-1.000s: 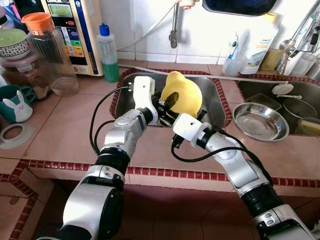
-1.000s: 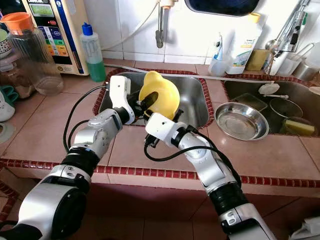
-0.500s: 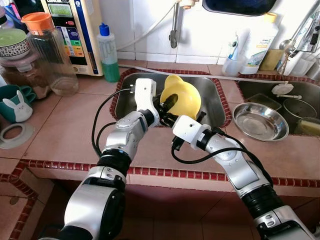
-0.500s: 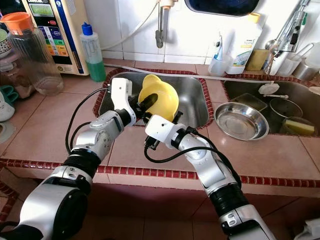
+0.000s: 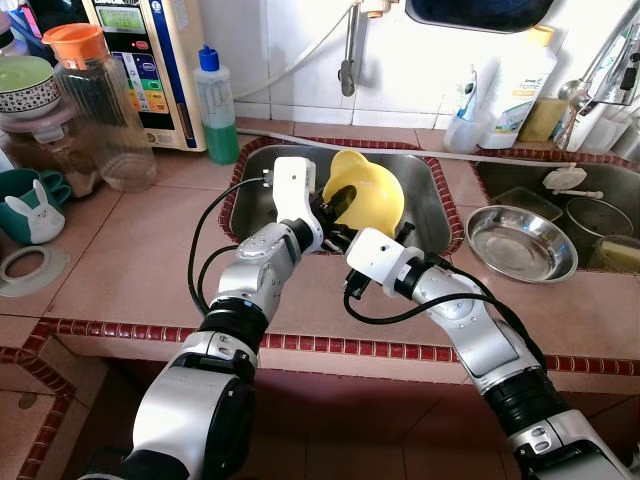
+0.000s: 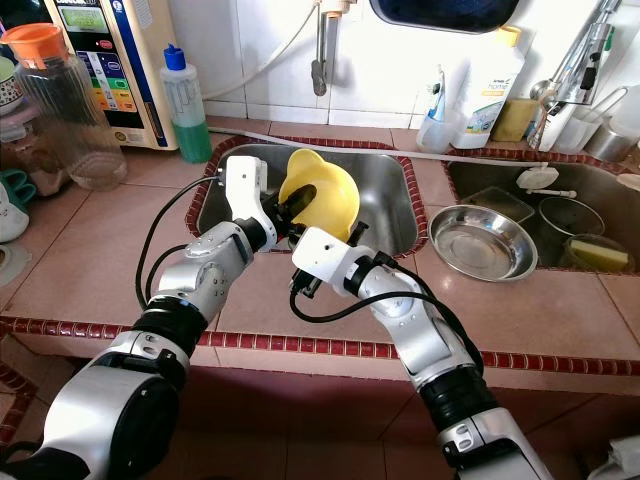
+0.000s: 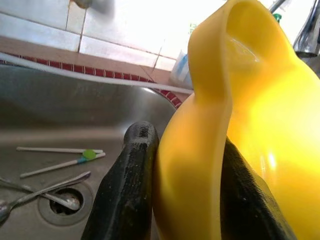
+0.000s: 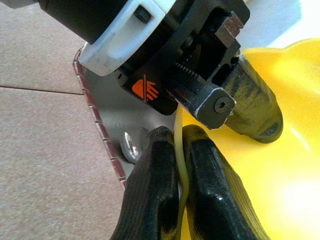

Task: Kitchen organization

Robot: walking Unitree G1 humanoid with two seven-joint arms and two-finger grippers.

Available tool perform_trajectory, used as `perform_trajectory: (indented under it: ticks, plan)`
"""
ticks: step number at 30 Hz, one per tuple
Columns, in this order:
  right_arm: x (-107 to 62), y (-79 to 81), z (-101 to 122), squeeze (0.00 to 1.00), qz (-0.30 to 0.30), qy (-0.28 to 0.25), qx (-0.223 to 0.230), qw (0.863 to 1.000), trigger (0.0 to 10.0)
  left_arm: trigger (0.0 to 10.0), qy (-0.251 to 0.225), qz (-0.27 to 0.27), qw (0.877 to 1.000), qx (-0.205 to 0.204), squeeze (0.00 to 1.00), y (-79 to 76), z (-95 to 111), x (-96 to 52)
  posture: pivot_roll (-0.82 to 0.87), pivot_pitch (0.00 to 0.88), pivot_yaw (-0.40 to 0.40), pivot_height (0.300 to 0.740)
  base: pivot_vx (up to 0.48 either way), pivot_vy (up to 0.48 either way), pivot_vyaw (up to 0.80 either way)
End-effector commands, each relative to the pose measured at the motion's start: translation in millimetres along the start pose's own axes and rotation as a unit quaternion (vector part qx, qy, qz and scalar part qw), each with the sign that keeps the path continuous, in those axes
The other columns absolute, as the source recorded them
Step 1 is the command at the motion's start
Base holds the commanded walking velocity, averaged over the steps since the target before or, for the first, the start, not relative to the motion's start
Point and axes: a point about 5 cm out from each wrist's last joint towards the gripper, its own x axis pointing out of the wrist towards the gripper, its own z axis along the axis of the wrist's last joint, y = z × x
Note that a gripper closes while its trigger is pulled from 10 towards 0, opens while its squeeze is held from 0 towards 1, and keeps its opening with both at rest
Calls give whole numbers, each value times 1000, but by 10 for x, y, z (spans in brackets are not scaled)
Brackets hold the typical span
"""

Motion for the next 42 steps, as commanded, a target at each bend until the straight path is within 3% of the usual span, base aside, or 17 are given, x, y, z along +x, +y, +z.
perform_trajectory:
  ticks: [1, 4, 5, 6, 7, 8, 9, 26, 31, 34, 35, 36, 38, 39, 40, 41, 42]
  plan:
    - [-7, -38, 178, 0, 1, -49, -13, 999, 0, 0, -51, 91, 994, -4, 0, 357, 261, -108, 66, 0, -32, 740, 0, 0, 0]
    - [-4, -38, 180, 0, 1, -49, -14, 999, 0, 0, -52, 92, 994, -4, 0, 360, 268, -107, 66, 0, -32, 740, 0, 0, 0]
    - [-1, -37, 182, 0, 1, -49, -14, 999, 510, 0, -53, 92, 994, -4, 0, 361, 270, -107, 67, 0, -31, 740, 0, 0, 0]
    - [2, -38, 182, 0, 1, -48, -14, 999, 3098, 0, -53, 91, 994, -4, 0, 361, 270, -108, 68, 0, -31, 740, 0, 0, 0]
    - [7, -38, 178, 0, 3, -46, -15, 999, 10000, 0, -54, 92, 994, -4, 0, 361, 269, -108, 68, 0, -31, 740, 0, 0, 0]
    - [8, -38, 177, 0, 3, -45, -15, 999, 10000, 0, -54, 92, 994, -4, 0, 362, 268, -109, 68, 0, -30, 740, 0, 0, 0]
    - [6, -48, 174, 1000, -2, -46, -11, 999, 10000, 0, -54, 93, 994, -4, 0, 365, 269, -110, 69, 0, -31, 740, 0, 0, 0]
    - [-16, -105, 239, 1000, -24, -67, 11, 997, 10000, 0, -56, 109, 992, 5, 0, 409, 283, -112, 66, 0, -21, 740, 0, 0, 0]
    - [-34, -170, 275, 1000, -46, -72, 68, 994, 10000, 0, -32, 119, 992, 27, 0, 408, 184, -109, 66, 0, -22, 740, 0, 0, 0]
    - [-53, -243, 310, 1000, -70, -75, 138, 985, 10000, 0, -21, 119, 992, 43, 0, 391, 118, -106, 66, 0, -22, 740, 0, 0, 0]
    - [-74, -287, 339, 1000, -83, -72, 173, 979, 10000, 3255, -13, 117, 991, 60, 0, 388, 75, -107, 60, 0, -17, 740, 0, 0, 0]
    - [-74, -287, 339, 1000, -83, -72, 173, 979, 10000, 3255, -13, 117, 991, 60, 0, 388, 75, -107, 60, 0, -17, 740, 0, 0, 0]
    - [-125, -305, 384, 1000, -88, -68, 221, 969, 10000, 5843, 4, 120, 989, 82, 0, 409, 6, -120, 51, 0, -12, 740, 0, 0, 0]
    - [-148, -296, 374, 1000, -87, -55, 240, 965, 10000, 8196, 12, 119, 988, 94, 0, 414, -21, -125, 41, 0, -7, 740, 0, 0, 0]
    - [-162, -288, 365, 1000, -86, -45, 252, 963, 10000, 8196, 17, 119, 988, 102, 0, 417, -38, -128, 38, 0, -5, 740, 0, 0, 0]
    - [-208, -279, 386, 1000, -84, -43, 290, 952, 10000, 10000, 22, 125, 986, 111, 0, 435, -61, -139, 25, 0, -1, 740, 0, 0, 0]
    - [-208, -279, 386, 1000, -84, -43, 290, 952, 10000, 10000, 22, 125, 986, 111, 0, 435, -61, -139, 25, 0, -1, 740, 0, 0, 0]
